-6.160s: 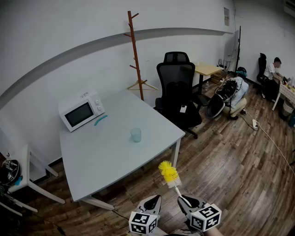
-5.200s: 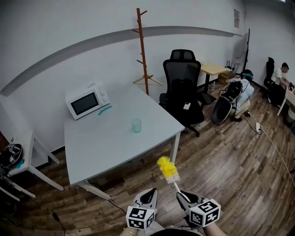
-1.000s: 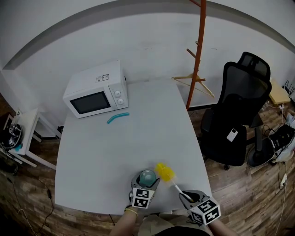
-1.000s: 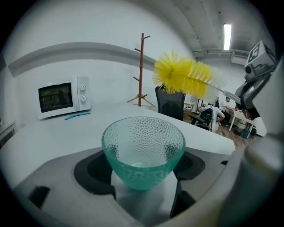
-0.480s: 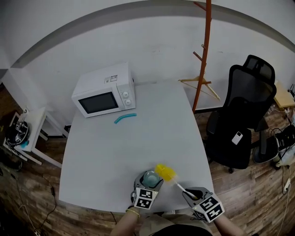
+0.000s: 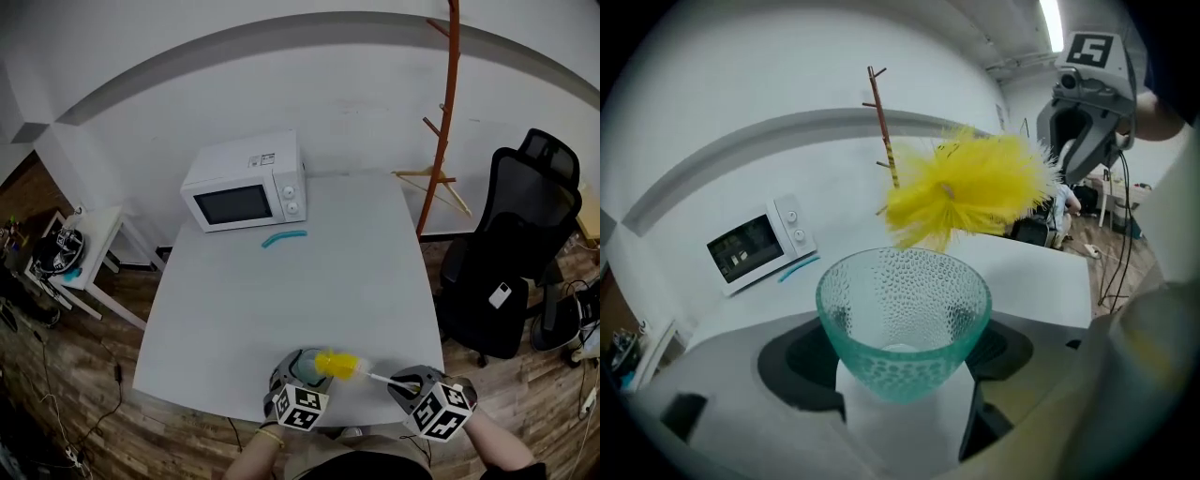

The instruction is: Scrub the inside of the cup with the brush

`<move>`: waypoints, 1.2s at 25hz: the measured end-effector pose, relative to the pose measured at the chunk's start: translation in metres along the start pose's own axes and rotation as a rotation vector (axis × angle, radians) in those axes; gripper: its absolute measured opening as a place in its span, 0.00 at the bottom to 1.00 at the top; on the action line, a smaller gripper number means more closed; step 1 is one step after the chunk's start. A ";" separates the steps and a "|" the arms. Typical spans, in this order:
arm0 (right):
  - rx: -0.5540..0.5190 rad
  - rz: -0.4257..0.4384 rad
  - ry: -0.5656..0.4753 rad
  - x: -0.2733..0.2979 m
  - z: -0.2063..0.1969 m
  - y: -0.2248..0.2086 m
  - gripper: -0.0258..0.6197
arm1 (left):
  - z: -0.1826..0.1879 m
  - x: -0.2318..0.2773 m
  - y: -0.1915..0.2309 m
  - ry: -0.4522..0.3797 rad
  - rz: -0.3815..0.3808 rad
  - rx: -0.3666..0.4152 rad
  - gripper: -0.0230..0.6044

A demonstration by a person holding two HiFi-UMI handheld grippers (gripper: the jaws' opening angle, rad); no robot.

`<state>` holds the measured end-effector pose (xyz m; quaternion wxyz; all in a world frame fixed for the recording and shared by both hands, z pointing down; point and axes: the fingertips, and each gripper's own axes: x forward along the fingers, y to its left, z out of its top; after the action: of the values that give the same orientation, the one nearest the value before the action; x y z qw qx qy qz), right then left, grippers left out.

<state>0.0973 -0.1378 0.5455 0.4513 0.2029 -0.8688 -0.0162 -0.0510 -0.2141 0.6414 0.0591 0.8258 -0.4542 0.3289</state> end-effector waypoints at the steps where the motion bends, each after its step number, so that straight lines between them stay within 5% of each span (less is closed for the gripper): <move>1: -0.048 0.008 0.017 0.001 0.002 0.001 0.11 | -0.001 -0.004 0.000 0.006 0.006 0.018 0.65; 11: -0.416 0.033 0.140 0.014 0.033 0.000 0.11 | 0.001 -0.030 -0.005 0.019 0.052 0.177 0.65; 22: -0.655 0.077 0.253 0.027 0.056 -0.001 0.11 | 0.022 -0.037 -0.029 -0.040 0.033 0.290 0.65; 30: -0.758 0.020 0.266 0.028 0.049 0.000 0.11 | 0.021 -0.034 -0.037 -0.045 0.010 0.258 0.65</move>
<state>0.0444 -0.1558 0.5380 0.6027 0.0140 -0.7373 -0.3049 -0.0239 -0.1766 0.6129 -0.0596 0.8313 -0.4136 0.3665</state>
